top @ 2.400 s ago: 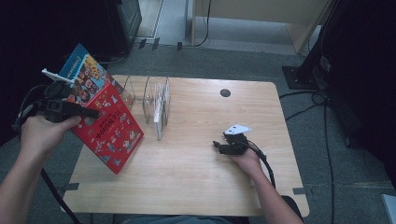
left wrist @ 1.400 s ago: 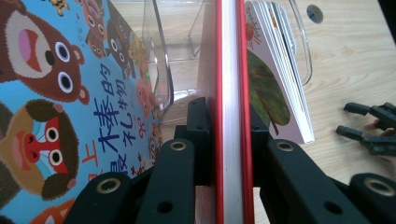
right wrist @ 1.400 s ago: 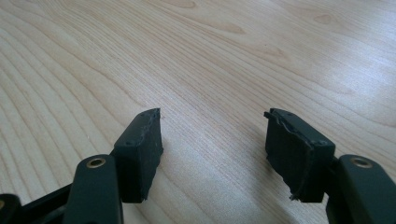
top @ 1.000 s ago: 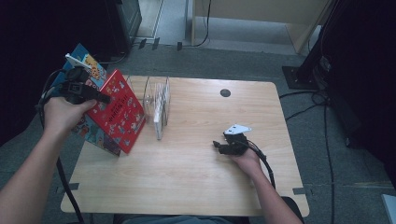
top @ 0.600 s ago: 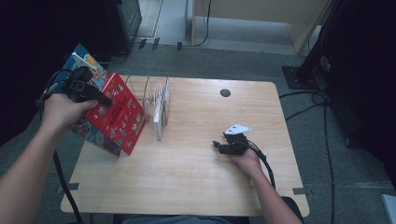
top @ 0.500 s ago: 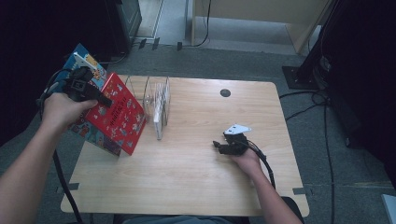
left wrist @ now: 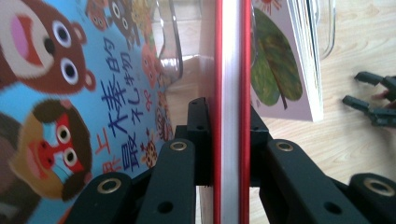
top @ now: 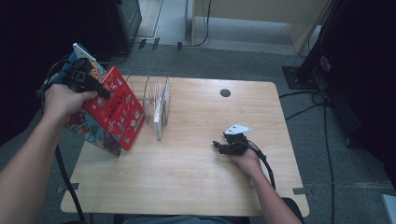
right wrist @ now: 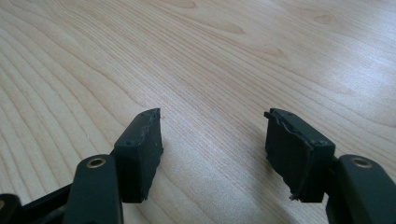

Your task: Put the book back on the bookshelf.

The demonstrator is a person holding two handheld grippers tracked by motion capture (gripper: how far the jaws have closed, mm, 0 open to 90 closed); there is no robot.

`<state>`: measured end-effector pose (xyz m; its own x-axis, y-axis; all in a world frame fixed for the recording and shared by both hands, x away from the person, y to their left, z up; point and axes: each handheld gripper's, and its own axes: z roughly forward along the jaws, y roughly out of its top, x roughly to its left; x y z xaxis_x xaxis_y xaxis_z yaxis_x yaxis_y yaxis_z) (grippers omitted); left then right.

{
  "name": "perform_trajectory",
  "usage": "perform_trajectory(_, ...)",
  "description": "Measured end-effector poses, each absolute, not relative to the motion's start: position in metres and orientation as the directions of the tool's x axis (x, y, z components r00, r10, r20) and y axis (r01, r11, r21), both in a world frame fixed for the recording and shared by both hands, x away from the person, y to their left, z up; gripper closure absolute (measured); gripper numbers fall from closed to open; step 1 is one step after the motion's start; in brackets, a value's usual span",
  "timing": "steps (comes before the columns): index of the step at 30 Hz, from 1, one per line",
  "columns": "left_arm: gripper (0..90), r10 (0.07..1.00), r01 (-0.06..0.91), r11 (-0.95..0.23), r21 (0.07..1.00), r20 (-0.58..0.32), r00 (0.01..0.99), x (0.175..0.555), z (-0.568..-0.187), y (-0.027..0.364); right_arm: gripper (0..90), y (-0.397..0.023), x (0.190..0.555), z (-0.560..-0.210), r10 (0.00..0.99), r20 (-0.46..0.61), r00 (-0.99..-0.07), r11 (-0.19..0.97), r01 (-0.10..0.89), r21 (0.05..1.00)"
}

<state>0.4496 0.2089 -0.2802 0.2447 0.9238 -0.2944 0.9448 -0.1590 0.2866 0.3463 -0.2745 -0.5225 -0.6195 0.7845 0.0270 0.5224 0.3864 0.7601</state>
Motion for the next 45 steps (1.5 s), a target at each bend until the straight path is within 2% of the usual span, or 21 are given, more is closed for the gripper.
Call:
perform_trajectory(13, 80.1, 0.923, 0.948, -0.067, 0.312, -0.342, 0.177, 0.476, -0.281, 0.213, 36.3, -0.273, 0.346, -0.522, 0.793, 0.029, -0.609, 0.379, 0.53, 0.759)
perform_trajectory(25, 80.0, 0.92, 0.938, 0.007, 0.347, -0.37, 0.13, 0.485, -0.29, 0.214, 36.9, -0.272, 0.342, -0.522, 0.803, 0.026, -0.596, 0.371, 0.534, 0.759)
perform_trajectory(45, 78.0, 0.915, 0.937, 0.012, 0.35, -0.382, 0.131, 0.492, -0.298, 0.206, 37.1, -0.273, 0.341, -0.522, 0.799, 0.027, -0.601, 0.374, 0.531, 0.761)
